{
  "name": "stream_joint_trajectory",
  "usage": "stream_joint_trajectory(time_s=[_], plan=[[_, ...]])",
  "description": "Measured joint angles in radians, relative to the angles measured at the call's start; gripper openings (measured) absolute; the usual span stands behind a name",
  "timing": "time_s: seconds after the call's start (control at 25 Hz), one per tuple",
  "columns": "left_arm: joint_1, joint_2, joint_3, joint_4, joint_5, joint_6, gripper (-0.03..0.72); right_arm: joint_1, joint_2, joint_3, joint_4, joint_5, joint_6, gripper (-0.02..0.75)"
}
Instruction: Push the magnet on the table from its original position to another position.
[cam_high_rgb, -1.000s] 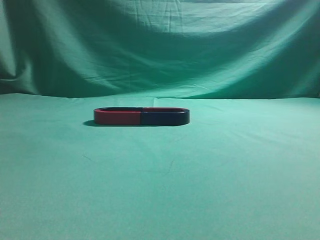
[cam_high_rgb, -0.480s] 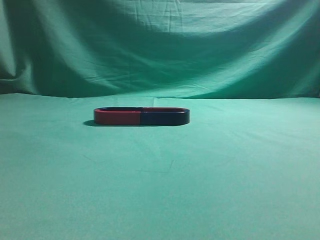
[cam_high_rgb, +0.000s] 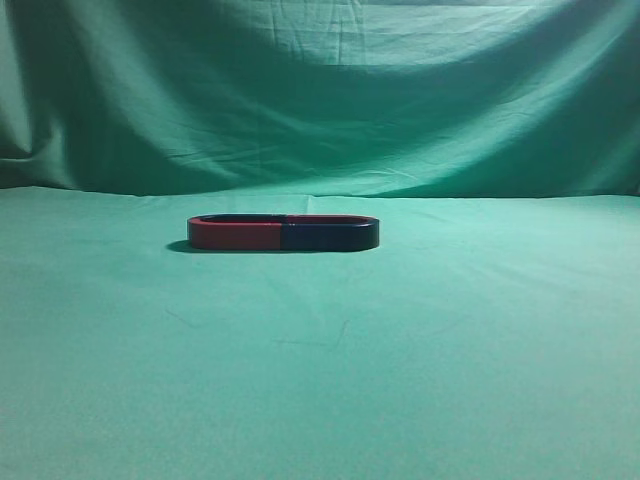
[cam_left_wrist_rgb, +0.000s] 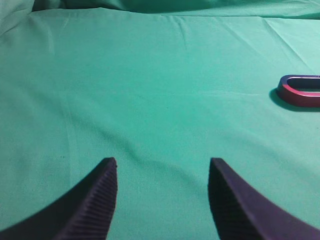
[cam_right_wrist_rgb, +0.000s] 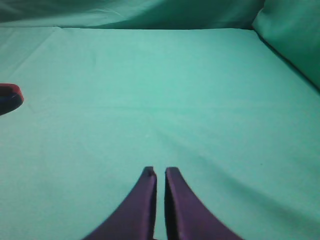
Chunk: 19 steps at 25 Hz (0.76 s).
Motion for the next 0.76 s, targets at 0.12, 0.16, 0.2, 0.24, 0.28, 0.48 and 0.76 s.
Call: stream_joint_trajectory(time_s=[0.12, 0.16, 0.2, 0.24, 0.28, 0.48, 0.76], plan=[[0.0, 0.0, 0.0, 0.0, 0.0, 0.0, 0.372, 0.0, -0.002, 0.0, 0.0, 0.002, 0.0, 0.0], [0.0, 0.0, 0.0, 0.0, 0.0, 0.0, 0.372, 0.0, -0.002, 0.0, 0.0, 0.002, 0.0, 0.0], [0.0, 0.0, 0.0, 0.0, 0.0, 0.0, 0.372, 0.0, -0.002, 0.0, 0.0, 0.002, 0.0, 0.0], [0.0, 0.0, 0.0, 0.0, 0.0, 0.0, 0.372, 0.0, -0.002, 0.0, 0.0, 0.002, 0.0, 0.0], [0.0, 0.0, 0.0, 0.0, 0.0, 0.0, 0.372, 0.0, -0.002, 0.0, 0.0, 0.002, 0.0, 0.0], [0.0, 0.0, 0.0, 0.0, 0.0, 0.0, 0.372, 0.0, -0.002, 0.0, 0.0, 0.002, 0.0, 0.0], [0.0, 0.0, 0.0, 0.0, 0.0, 0.0, 0.372, 0.0, -0.002, 0.0, 0.0, 0.002, 0.0, 0.0]])
